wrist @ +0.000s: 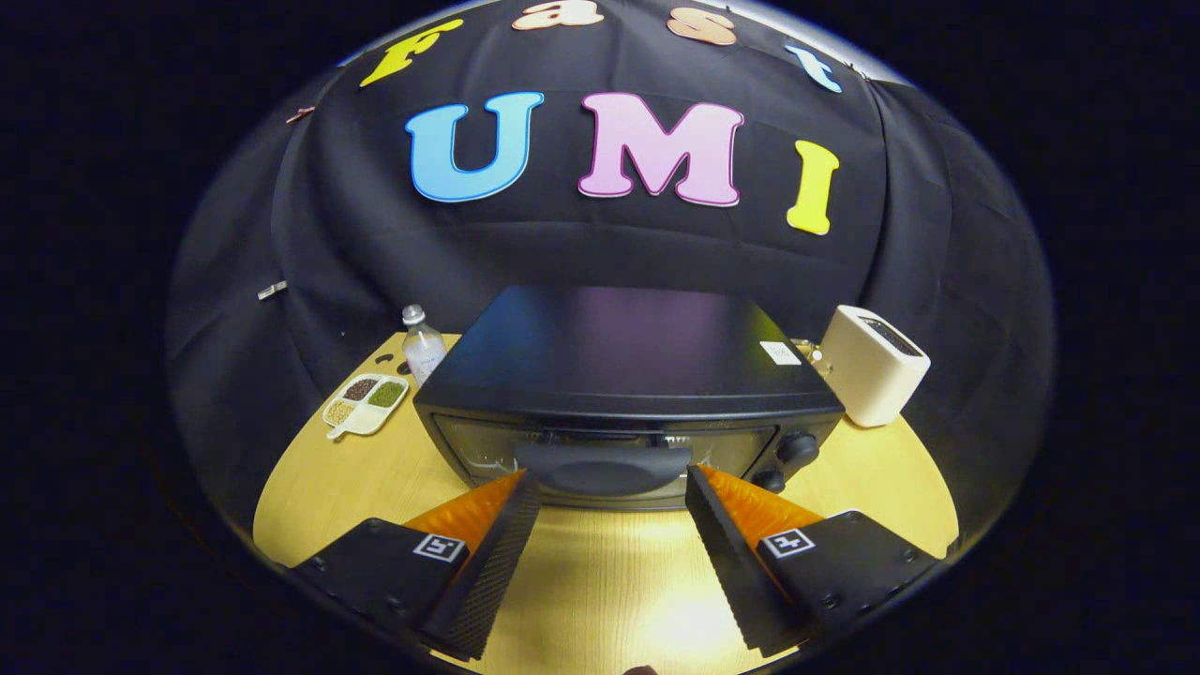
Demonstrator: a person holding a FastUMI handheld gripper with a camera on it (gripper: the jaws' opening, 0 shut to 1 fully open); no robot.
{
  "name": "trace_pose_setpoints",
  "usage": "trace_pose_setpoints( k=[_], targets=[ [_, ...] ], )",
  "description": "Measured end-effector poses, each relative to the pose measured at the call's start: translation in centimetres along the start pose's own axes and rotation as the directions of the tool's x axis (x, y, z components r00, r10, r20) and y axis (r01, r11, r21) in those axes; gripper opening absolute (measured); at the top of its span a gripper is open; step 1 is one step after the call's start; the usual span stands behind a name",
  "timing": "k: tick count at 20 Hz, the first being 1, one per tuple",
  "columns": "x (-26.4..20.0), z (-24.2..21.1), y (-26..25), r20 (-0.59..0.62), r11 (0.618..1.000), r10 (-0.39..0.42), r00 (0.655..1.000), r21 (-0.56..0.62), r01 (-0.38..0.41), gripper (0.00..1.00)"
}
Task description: Open the toaster oven, put the food inside, and close the toaster oven door.
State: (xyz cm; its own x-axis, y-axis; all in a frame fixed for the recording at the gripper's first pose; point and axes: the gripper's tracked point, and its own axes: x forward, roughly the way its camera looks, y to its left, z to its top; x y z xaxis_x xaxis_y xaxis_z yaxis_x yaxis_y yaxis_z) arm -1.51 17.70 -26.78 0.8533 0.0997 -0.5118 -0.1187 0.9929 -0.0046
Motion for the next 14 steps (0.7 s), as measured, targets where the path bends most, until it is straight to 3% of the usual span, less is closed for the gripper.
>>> trace_pose_setpoints(
  k=[7,14],
  targets=[
    [-1.3,0.1,-0.1,0.026,0.998,0.012,1.000,-0.067,-0.010,0.99],
    [-2.0,0.6,-0.5,0.032,0.999,0.017,0.999,-0.038,-0.016,0.98]
  ],
)
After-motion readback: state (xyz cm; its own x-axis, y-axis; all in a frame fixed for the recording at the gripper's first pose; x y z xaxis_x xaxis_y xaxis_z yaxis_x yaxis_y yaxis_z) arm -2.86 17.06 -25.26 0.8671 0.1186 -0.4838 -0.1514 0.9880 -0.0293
